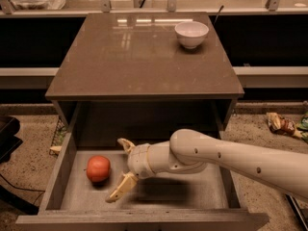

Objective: Place apple into top drawer

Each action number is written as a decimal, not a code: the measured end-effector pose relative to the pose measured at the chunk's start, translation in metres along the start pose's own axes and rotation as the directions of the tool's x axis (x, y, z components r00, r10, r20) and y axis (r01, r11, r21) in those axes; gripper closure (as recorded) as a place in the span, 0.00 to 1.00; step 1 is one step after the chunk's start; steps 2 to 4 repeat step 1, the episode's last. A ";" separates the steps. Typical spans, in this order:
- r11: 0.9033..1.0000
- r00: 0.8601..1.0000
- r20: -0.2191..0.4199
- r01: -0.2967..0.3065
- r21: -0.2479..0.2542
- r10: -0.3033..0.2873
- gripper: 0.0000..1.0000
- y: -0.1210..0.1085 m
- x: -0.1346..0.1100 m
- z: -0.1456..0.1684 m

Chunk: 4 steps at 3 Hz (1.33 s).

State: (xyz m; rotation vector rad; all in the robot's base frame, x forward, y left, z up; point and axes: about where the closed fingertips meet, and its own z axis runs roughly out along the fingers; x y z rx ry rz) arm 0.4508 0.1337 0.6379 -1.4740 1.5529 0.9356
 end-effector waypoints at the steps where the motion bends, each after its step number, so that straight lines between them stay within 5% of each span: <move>1: 1.000 1.000 0.000 0.000 0.000 0.000 0.00 0.000 0.000 0.000; 4: 1.000 1.000 0.000 0.000 0.000 0.000 0.00 0.000 0.000 0.000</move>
Offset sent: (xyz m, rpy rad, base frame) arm 0.0000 0.0000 0.0000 0.0000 0.0000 0.0000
